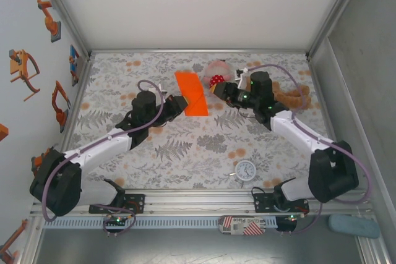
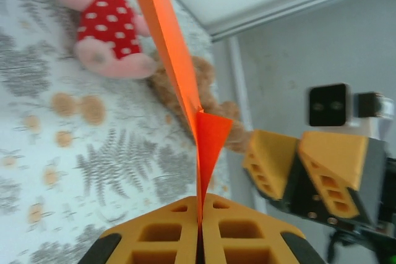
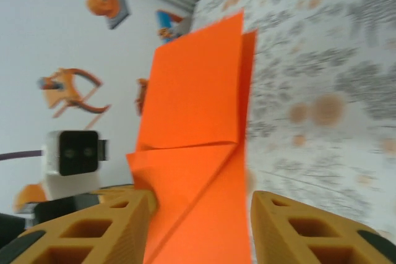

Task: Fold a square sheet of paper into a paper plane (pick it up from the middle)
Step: Turn over the paper at the center of the table.

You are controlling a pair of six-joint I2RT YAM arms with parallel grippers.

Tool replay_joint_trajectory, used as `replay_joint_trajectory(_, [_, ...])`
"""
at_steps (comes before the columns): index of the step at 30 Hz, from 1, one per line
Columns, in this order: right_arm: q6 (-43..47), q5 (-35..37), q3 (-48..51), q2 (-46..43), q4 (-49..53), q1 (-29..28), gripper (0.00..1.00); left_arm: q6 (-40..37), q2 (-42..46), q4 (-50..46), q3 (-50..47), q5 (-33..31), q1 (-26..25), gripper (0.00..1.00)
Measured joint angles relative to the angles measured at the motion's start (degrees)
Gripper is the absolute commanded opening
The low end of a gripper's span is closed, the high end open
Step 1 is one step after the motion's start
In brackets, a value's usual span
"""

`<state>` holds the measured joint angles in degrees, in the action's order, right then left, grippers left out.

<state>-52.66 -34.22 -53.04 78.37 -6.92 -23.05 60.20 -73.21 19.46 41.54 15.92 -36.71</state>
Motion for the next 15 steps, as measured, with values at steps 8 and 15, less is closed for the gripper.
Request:
replay_joint_trajectory(8, [11.0, 15.4, -2.1, -7.3, 17.3, 1.5, 0.55, -15.2, 1.1, -32.1, 15.4, -17.0, -2.0, 0.09])
replay_joint_trajectory(15, [14.2, 25.0, -2.1, -8.4, 24.6, 1.5, 0.57, -23.0, -8.8, -56.4, 30.2, -38.1, -6.4, 0.09])
